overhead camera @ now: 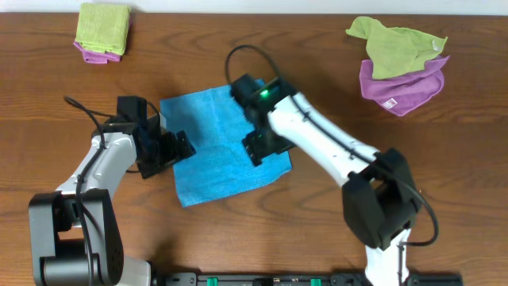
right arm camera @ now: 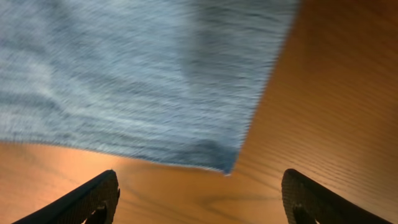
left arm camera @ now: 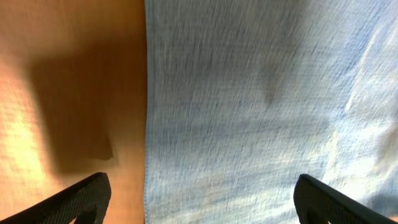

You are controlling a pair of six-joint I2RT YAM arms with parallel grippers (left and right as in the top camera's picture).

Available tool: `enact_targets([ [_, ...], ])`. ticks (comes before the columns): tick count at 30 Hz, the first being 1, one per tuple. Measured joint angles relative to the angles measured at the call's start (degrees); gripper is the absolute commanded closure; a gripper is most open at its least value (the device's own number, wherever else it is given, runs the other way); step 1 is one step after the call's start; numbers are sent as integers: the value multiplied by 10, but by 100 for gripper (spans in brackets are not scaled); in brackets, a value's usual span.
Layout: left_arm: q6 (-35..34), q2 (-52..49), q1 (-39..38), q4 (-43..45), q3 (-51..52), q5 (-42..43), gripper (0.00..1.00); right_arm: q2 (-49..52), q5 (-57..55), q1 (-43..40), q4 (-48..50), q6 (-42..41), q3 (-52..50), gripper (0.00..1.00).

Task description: Fold the cloth

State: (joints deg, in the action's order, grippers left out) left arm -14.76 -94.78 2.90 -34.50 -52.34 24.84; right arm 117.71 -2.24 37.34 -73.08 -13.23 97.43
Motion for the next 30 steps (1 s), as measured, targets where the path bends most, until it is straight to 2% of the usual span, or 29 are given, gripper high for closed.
enact_targets([
  [6,-1,13,0,-32,0,20,5,0,79,-101,7,29,0,20],
  [14,-4,184,0,-106,7,20,5,0,210,-172,12,107,0,21],
  [23,-39,356,0,-89,187,20,5,0,361,-247,8,215,-9,25],
  [28,-65,435,0,-73,246,20,5,0,426,-259,45,247,-81,26],
  [30,-79,444,0,-42,275,20,5,0,445,-259,68,252,-115,27],
])
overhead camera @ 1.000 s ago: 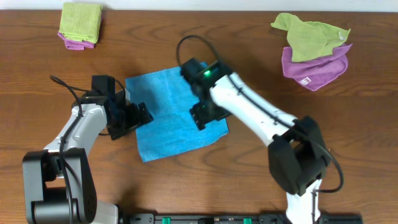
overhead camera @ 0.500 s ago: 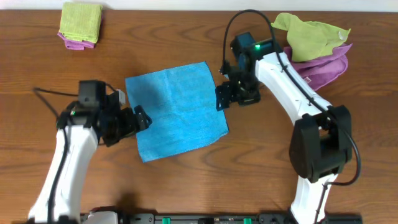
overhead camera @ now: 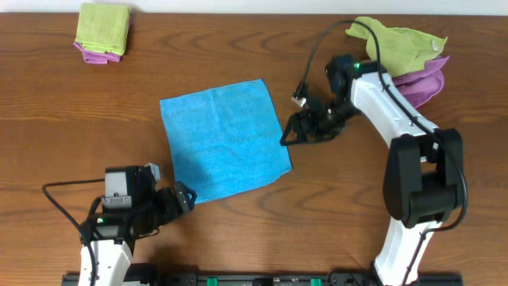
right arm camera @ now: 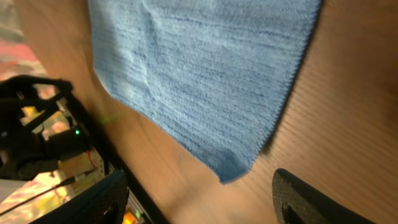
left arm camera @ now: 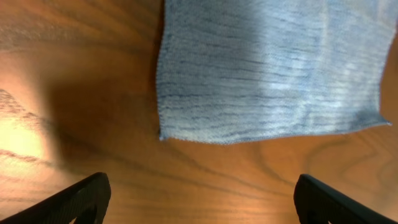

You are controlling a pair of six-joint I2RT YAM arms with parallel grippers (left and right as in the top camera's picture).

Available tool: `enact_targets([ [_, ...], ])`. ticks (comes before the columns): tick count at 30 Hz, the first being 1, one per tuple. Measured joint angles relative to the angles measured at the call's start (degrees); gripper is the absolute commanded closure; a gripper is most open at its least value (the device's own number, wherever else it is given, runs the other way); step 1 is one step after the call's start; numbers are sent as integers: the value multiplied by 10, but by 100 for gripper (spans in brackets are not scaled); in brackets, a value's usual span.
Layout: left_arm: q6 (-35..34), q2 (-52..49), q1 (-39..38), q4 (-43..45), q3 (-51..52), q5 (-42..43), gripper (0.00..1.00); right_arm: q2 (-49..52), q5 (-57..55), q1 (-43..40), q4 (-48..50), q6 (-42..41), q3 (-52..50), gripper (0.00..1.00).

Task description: Fold the cloth

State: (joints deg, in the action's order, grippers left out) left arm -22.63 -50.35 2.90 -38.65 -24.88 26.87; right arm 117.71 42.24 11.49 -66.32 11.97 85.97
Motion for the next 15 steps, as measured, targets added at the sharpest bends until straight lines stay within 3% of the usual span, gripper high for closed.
enact_targets([
  [6,-23,0,0,83,64,3,5,0,25,0,22,6,-41,27],
  [15,-29,-36,0,170,75,-3,5,0,41,0,47,6,-70,27],
])
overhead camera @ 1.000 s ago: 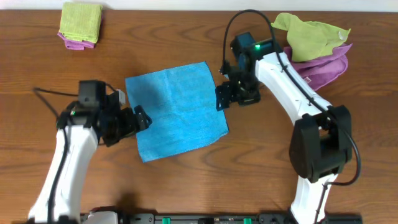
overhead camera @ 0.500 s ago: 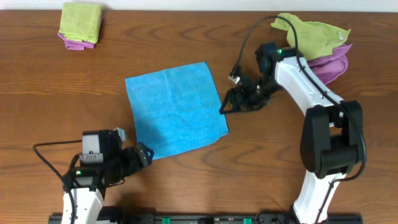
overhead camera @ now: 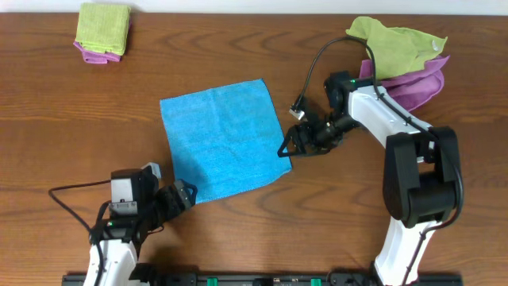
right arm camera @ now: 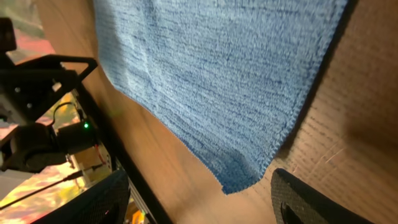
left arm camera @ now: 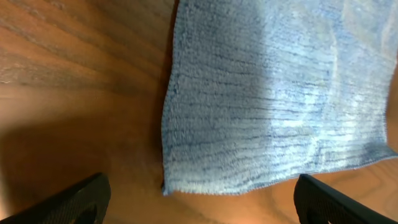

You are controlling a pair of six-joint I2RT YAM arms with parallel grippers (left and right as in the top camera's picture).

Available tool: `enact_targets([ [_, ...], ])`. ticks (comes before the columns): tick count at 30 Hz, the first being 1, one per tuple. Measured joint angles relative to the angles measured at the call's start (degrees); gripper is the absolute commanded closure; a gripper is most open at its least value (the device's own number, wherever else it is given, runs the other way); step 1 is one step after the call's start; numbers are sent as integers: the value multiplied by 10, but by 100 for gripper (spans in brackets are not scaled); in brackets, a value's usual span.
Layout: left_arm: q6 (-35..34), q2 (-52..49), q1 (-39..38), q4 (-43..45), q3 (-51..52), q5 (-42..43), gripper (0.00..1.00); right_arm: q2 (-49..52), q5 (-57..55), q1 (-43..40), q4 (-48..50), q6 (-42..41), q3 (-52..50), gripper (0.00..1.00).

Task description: Fold the cloth

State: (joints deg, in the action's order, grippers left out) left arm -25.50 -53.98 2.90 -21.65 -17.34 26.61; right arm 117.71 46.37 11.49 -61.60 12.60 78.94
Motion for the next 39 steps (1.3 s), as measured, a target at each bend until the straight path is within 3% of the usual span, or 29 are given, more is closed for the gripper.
enact_targets([
  [11,5,-111,1,87,-20,63,1,0,3,0,27,-1,-11,30],
  [22,31,-128,4,39,-30,120,0,0,3,0,22,-2,-17,30],
  [26,31,-132,4,43,-27,124,16,0,2,1,28,-5,-17,36],
  [31,30,-135,3,45,-23,125,20,0,1,1,27,-10,-18,41],
  [34,28,-137,3,45,-20,122,37,0,0,3,25,-16,-18,40],
  [39,26,-139,3,43,-16,130,31,0,-6,26,18,-19,-24,41],
])
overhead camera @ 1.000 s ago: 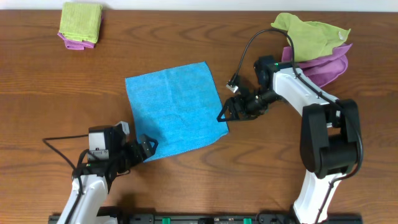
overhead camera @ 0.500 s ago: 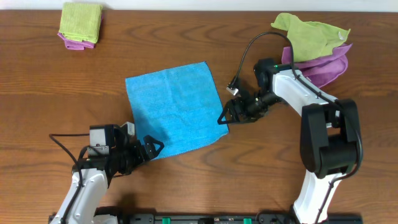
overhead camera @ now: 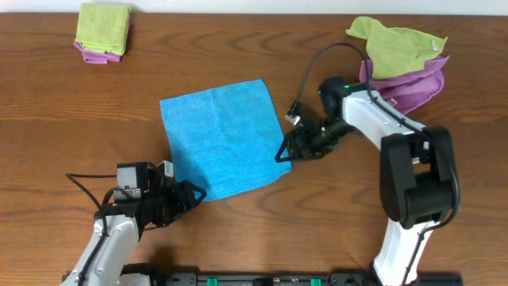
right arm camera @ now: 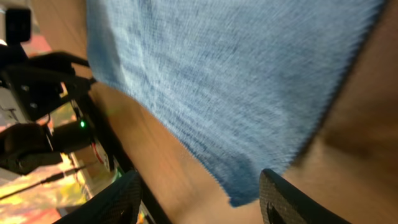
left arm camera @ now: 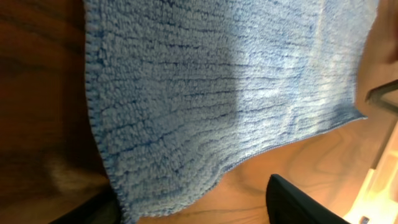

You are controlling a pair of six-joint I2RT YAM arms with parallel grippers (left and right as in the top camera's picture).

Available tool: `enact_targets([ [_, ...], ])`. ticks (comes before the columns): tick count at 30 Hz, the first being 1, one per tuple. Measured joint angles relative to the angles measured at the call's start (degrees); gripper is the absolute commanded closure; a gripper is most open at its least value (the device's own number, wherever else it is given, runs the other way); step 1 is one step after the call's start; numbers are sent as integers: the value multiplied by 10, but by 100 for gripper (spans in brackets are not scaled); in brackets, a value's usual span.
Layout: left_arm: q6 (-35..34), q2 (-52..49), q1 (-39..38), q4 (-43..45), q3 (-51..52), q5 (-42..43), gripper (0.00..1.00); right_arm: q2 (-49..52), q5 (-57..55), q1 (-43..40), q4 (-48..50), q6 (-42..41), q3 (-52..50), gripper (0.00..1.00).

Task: Fold the cloth
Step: 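Grasp the near edge corners of the blue cloth with both grippers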

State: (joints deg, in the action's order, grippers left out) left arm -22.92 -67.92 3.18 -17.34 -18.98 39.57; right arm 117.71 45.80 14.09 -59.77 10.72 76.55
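A blue cloth (overhead camera: pixel 222 139) lies flat and unfolded in the middle of the wooden table. My left gripper (overhead camera: pixel 190 193) is low at the cloth's near left corner. In the left wrist view the gripper (left arm camera: pixel 199 211) is open and the corner of the cloth (left arm camera: pixel 205 93) lies between its fingers, close to the left one. My right gripper (overhead camera: pixel 284 152) is at the near right corner. In the right wrist view it (right arm camera: pixel 205 199) stands open, with the tip of the cloth (right arm camera: pixel 224 81) between its fingers.
A folded green and purple stack (overhead camera: pixel 103 30) sits at the far left. A loose pile of green and purple cloths (overhead camera: pixel 401 63) lies at the far right, behind the right arm. The table's front edge is just behind the left arm.
Both grippers have moved closer to the cloth. The left one is now at the near left corner, the right one at the near right corner. The cloth has not moved.
First both grippers were open low over the cloth, left at its left edge, right near its middle. Then they were off it, left near the table's front, right beside the right edge. Since then each has closed in on a near corner.
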Motion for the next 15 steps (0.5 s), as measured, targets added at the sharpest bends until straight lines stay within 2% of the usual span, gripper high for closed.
enact_targets([
  [6,0,0,0,0,0,3,30,0,-61,6,-4,-40,-2,35],
  [11,0,0,0,1,0,3,30,0,-71,-32,-3,-53,-4,35],
  [15,0,0,0,4,0,4,30,0,-63,-29,16,-58,-31,36],
])
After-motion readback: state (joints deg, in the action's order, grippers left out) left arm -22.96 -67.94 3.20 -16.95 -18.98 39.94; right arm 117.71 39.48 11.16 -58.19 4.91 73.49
